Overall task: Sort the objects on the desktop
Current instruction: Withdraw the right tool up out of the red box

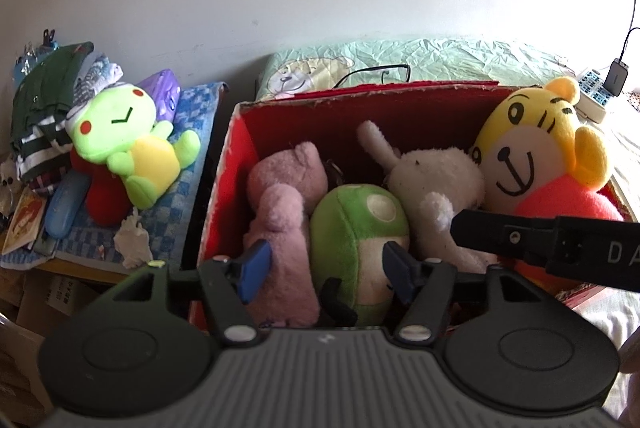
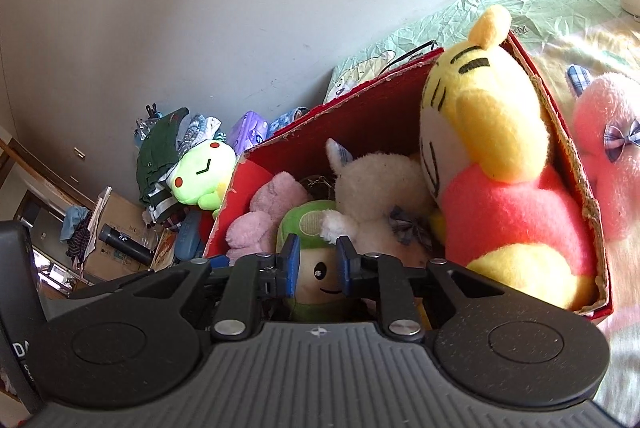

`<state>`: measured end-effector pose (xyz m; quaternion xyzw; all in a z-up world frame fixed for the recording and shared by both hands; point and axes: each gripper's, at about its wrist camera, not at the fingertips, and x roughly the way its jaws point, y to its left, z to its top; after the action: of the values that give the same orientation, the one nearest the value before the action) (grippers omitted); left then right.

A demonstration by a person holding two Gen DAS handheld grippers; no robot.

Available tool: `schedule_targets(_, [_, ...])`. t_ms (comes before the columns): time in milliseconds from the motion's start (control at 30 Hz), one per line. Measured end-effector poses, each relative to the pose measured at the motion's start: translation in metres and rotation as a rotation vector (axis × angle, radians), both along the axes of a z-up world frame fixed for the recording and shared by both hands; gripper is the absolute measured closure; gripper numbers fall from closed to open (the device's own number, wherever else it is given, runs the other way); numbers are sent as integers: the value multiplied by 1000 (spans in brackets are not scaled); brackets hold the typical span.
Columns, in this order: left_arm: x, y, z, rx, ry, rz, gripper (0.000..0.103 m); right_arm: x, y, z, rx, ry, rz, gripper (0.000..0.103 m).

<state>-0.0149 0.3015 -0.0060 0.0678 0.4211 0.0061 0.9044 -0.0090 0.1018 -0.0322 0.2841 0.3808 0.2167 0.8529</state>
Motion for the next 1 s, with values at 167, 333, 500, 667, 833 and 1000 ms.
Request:
schedule_targets(167, [5,4,-6,-6,40,32,30,1,-1,-6,22,20,-8,83])
schedule_targets(333, [6,10,-16,-23,88,61,29,0,1,-6,1,10,-10,84])
schedule_targets(500, [7,11,-18,-28,95,65,27,-1,4,-7,-19,8,-2,84])
schedule_targets(667, [8,11,-20,-36,111,75,22,-2,3,-7,-26,3,1,84])
schedule_targets(833, [9,12,-21,-38,117,78,19,-2,6,-7,-45,-1,1,84])
schedule_targets(1000, [10,12,-22,-39,122,75,15,-3,7,-6,-55,2,-1,84])
